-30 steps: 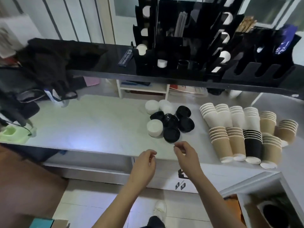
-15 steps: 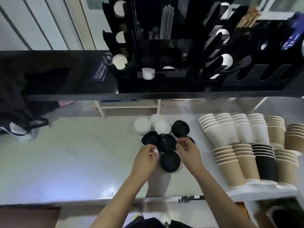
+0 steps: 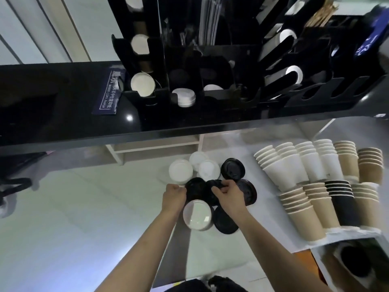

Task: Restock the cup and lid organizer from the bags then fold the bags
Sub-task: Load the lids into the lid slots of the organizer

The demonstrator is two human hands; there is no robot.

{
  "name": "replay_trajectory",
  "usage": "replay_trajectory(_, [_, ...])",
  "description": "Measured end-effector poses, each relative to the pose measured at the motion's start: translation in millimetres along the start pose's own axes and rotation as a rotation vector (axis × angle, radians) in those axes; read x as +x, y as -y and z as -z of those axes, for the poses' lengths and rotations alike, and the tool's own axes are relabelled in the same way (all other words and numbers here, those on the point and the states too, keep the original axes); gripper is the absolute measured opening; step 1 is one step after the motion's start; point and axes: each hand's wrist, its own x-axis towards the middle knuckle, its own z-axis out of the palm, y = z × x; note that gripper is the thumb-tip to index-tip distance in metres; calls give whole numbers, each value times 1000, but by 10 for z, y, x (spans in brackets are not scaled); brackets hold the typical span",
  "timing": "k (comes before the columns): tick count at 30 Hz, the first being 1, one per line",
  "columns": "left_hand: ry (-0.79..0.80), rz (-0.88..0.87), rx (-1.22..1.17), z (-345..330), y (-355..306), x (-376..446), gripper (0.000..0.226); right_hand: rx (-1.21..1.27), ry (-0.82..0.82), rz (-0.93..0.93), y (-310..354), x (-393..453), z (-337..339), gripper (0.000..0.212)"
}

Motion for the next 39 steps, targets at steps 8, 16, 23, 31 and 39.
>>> replay_trajectory(8, [72,19,14,-184,161,419,63,110,37,-86,23,111,-103,33])
replay_trajectory(16, [145,59,-138,-40,-97,-79,9,254,118,-15,88,64,65,21])
replay_trajectory(23, [-82,-124,-287,117,-212,-305,28,350,126,186,370,-27,349,23])
replay_trajectory(31, [-324,-509,-122,94,-481,-554,18,377,130,387,743,-192,307,7])
replay_trajectory(39, [-22,-609,-185,93,-603,-634,40,410,224,423,867,-158,396,9])
